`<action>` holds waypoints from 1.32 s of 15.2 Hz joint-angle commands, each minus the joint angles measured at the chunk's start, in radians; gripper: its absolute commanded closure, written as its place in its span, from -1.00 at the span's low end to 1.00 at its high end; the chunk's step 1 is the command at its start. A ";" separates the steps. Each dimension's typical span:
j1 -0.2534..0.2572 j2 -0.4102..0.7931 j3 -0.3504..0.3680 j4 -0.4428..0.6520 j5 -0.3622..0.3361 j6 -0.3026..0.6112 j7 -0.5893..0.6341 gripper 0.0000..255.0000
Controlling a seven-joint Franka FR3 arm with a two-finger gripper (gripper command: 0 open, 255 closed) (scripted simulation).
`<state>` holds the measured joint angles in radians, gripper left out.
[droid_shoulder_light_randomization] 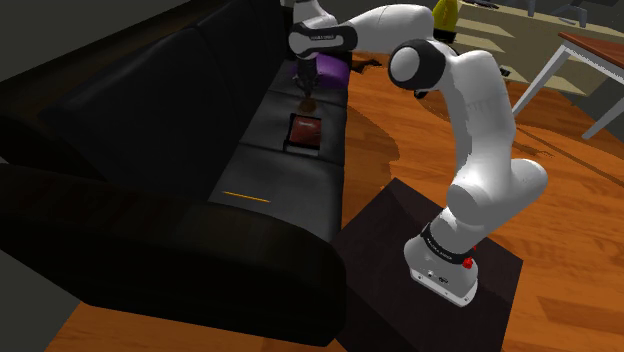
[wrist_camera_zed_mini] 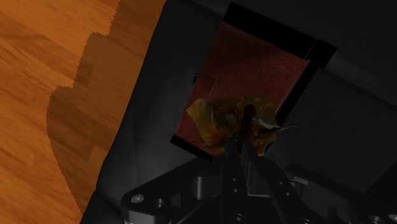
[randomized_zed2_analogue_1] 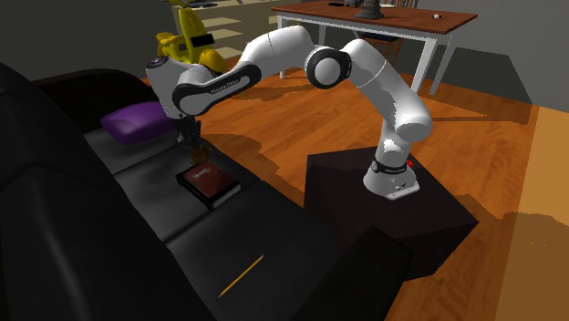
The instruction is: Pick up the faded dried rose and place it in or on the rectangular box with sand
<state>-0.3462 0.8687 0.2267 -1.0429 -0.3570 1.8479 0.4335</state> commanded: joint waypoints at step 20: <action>0.003 0.163 -0.022 0.031 -0.023 0.132 0.016 1.00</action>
<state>-0.3428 1.0223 0.2060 -1.0145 -0.3785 1.9727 0.4489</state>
